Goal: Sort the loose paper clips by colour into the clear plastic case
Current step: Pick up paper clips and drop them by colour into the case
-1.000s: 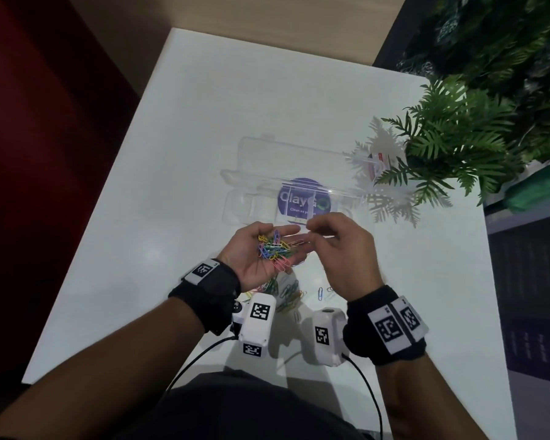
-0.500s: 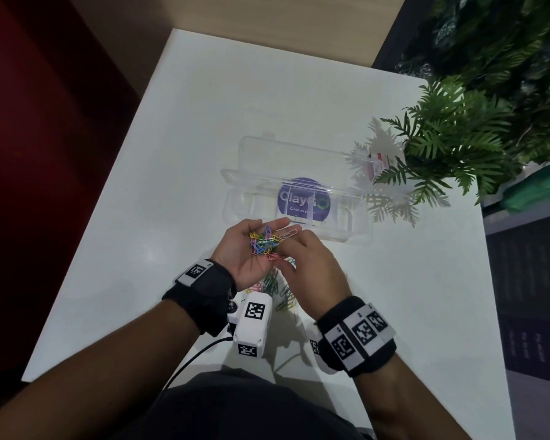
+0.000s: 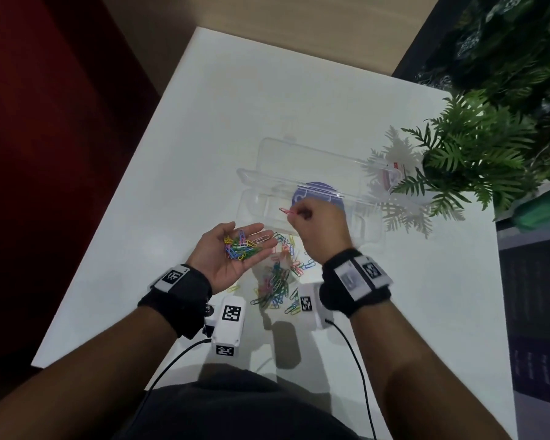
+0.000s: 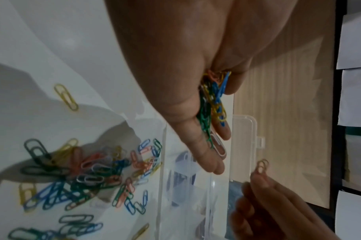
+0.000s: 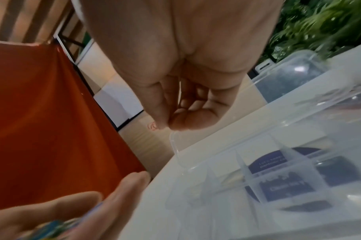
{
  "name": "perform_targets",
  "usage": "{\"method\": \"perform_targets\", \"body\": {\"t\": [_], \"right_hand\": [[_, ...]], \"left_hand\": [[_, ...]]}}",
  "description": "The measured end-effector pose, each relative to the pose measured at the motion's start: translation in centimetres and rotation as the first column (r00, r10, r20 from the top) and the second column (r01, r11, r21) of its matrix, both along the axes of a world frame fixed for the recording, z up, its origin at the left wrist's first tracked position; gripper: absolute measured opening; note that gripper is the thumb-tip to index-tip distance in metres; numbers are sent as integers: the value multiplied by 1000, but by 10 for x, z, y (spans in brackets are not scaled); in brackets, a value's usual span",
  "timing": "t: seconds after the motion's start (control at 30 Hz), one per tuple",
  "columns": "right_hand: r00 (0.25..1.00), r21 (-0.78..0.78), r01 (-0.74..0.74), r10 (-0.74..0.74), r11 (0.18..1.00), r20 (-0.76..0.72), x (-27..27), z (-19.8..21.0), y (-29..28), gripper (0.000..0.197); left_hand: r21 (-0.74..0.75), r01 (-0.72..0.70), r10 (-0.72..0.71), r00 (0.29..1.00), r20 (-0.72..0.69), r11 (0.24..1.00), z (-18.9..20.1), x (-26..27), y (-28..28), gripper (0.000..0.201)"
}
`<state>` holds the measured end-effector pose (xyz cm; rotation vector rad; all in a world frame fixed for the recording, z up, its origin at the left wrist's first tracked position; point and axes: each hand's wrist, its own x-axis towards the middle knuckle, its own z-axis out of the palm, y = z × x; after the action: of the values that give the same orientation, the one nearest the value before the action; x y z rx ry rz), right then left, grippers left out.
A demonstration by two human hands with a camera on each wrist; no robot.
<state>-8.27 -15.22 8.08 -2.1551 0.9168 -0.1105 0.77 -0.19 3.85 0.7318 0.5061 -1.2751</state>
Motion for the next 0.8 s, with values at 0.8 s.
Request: {"method": "perform_targets", "body": {"t": [0.8], "right_hand": [[975,523,188,-222,832,2,1,-12,17,12]], "left_hand": [[-2,-27,27,998,57,1000,12,-8,-16,40]]}}
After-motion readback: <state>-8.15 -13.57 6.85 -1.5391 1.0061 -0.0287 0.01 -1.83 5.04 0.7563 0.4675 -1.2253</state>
